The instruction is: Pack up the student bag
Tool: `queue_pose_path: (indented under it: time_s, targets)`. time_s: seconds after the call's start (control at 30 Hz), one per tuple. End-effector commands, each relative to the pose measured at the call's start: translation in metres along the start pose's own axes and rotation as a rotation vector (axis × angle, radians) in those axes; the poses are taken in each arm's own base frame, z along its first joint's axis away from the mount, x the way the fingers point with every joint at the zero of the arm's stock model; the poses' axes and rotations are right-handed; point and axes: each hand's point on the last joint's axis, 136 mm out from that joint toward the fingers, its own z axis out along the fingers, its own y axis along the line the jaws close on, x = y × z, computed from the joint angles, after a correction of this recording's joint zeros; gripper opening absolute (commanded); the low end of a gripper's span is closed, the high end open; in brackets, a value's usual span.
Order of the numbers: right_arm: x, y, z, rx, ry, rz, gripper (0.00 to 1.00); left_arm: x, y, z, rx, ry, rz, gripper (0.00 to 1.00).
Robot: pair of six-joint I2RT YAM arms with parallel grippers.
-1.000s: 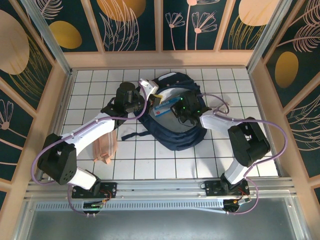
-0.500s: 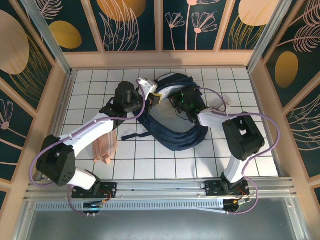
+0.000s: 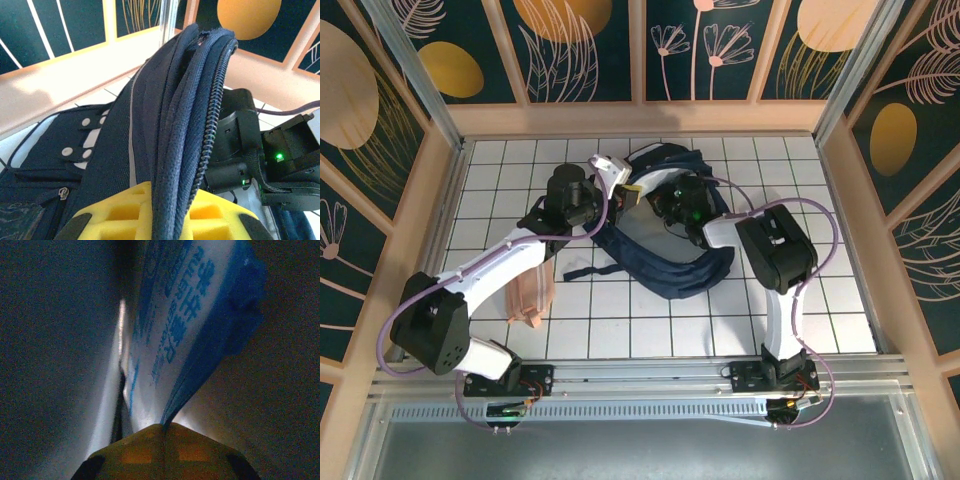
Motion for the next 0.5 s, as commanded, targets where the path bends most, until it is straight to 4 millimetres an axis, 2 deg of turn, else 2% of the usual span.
queue_pose_path:
  time_s: [0.0, 0.1, 0.23, 0.37, 0.47]
  targets:
    - [-0.013, -0.004, -0.006, 0.058, -0.041, -0.027, 0.21, -0.093, -0.028, -0.032, 0.073, -0.306, 0.130, 0.00]
    - [-0.022, -0.003, -0.015, 0.106, -0.063, -0.031, 0.27, -0.088, -0.026, -0.030, 0.064, -0.296, 0.127, 0.00]
    - [-0.030, 0.011, -0.032, 0.133, -0.043, -0.059, 0.33, -0.083, -0.021, -0.027, 0.048, -0.284, 0.116, 0.00]
    - [-0.025, 0.021, -0.059, 0.168, -0.021, -0.097, 0.35, -0.083, -0.017, -0.025, 0.025, -0.285, 0.108, 0.00]
    - [-0.008, 0.026, -0.081, 0.162, -0.011, -0.102, 0.35, -0.078, -0.011, -0.021, 0.006, -0.273, 0.112, 0.00]
